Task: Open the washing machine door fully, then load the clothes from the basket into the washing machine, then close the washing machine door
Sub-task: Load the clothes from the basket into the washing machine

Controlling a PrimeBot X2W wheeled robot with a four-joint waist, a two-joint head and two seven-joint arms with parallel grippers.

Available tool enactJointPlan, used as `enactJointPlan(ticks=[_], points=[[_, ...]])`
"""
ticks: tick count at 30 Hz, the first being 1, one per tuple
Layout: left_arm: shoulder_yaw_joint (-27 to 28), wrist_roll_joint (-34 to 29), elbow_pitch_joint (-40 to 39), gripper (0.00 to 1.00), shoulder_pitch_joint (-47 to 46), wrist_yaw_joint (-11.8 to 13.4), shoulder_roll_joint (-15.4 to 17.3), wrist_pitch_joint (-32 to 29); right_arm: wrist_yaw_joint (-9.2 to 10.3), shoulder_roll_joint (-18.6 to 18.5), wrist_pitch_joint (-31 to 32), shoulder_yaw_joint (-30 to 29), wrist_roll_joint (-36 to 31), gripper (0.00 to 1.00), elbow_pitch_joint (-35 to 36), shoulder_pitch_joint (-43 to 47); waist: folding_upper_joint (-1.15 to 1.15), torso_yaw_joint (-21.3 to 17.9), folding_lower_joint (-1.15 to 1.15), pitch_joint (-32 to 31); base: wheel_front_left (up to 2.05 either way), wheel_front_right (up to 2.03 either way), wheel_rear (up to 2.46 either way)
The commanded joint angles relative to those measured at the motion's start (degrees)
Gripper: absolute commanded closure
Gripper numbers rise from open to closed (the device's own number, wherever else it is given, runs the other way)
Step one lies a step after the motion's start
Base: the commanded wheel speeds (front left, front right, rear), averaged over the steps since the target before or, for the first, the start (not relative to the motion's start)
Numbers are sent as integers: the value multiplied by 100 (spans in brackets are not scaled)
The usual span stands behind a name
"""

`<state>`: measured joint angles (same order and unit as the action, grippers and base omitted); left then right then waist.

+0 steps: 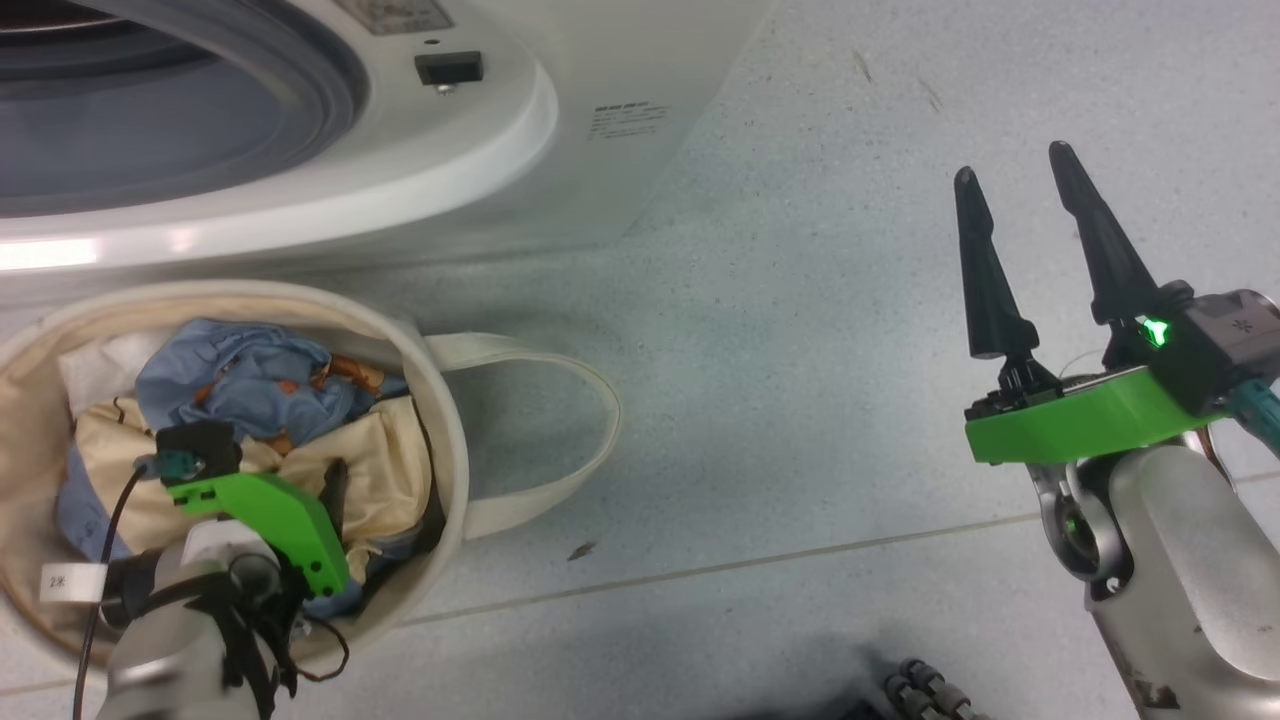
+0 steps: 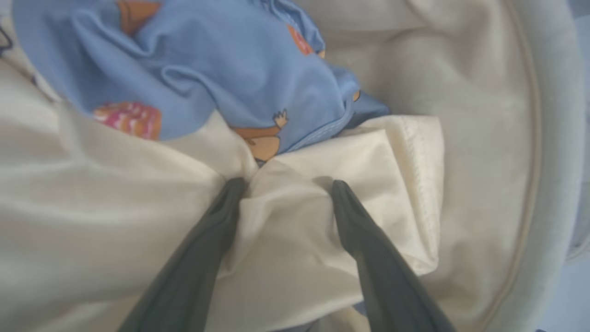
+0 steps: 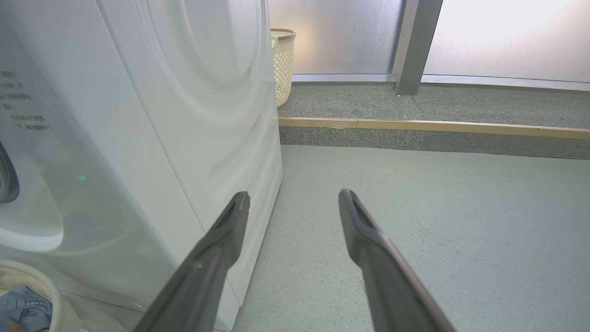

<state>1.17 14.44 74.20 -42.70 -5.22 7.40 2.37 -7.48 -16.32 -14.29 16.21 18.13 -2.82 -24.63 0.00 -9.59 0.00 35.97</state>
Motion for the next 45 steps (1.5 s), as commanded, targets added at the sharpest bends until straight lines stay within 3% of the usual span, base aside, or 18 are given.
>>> enactJointPlan(ticks=[1,10,12,13,26,35,39,45], points=[[121,43,-27,0,184,64,221,-170,-1,-64,-71,48,-50,0,203,98,0,-13,0,24,0,0,0],[50,113,-25,1,130,90,199,-758,-1,-90,-71,-9,-92,0,240,167,0,-26,0,143,0,0,0],[32,126,-25,51,123,81,181,-766,-1,-101,-71,-17,-93,0,243,170,0,-29,0,132,0,0,0],[17,127,-25,99,123,72,177,-770,-1,-104,-71,-23,-93,0,247,170,0,-29,0,122,0,0,0],[-55,264,-25,100,163,-110,57,99,-1,-6,-71,54,47,0,116,146,0,134,0,-334,0,0,0],[-400,296,-157,100,288,-221,-130,1122,-1,194,-71,240,272,0,-215,172,0,454,0,-996,0,0,0],[-748,494,-587,100,491,-224,-212,1250,-1,290,-71,312,384,0,-358,242,0,632,0,-1380,0,0,0],[-953,719,-1731,100,863,-225,-71,1261,-1,352,-71,326,458,0,-463,384,0,816,0,-1749,0,0,0]])
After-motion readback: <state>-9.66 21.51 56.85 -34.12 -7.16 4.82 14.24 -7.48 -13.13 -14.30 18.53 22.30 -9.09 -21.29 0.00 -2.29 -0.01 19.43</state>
